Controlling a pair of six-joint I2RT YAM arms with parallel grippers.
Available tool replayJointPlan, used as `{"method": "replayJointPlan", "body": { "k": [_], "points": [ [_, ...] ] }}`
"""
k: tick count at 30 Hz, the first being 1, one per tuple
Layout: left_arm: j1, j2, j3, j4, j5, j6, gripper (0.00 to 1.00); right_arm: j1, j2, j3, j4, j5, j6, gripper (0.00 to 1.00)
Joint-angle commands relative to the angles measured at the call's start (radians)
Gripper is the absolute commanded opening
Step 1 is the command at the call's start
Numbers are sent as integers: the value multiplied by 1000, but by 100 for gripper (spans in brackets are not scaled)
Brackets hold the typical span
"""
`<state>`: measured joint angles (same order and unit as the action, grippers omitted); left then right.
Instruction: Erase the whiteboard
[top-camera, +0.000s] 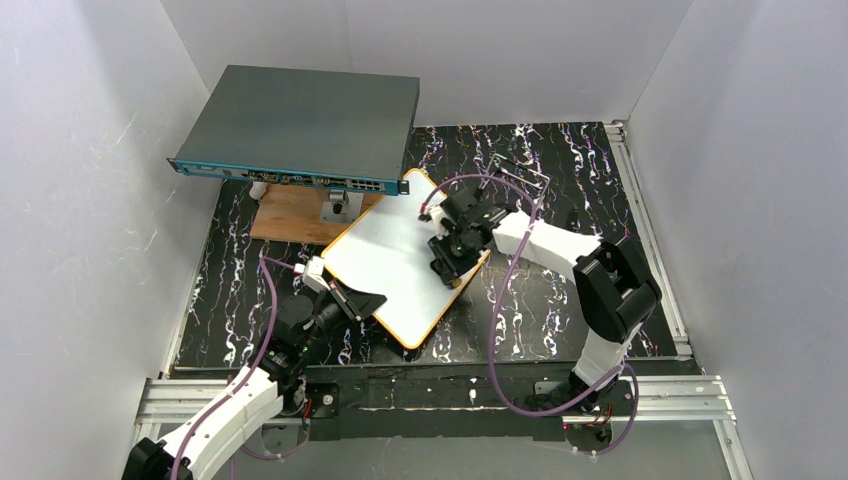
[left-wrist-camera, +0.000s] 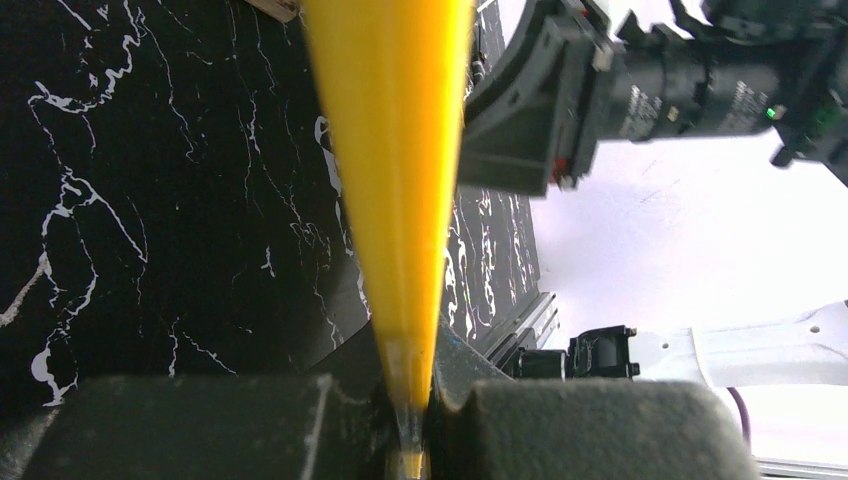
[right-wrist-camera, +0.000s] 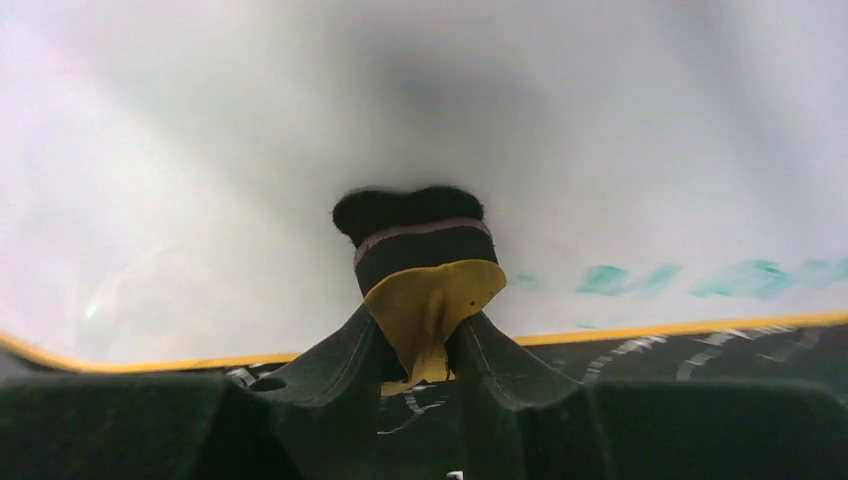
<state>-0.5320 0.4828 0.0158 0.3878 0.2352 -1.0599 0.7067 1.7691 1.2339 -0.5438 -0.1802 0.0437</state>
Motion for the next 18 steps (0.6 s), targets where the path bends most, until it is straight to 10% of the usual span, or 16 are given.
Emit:
{"method": "replayJointPlan", "body": {
  "k": [1, 18],
  "points": [
    [-22, 2, 51, 54, 215, -6, 0, 64, 11, -26, 67, -132, -2, 1],
    [-22, -13, 47, 53, 237, -10, 0, -186, 225, 128, -11, 7, 6, 1]
  ]
}}
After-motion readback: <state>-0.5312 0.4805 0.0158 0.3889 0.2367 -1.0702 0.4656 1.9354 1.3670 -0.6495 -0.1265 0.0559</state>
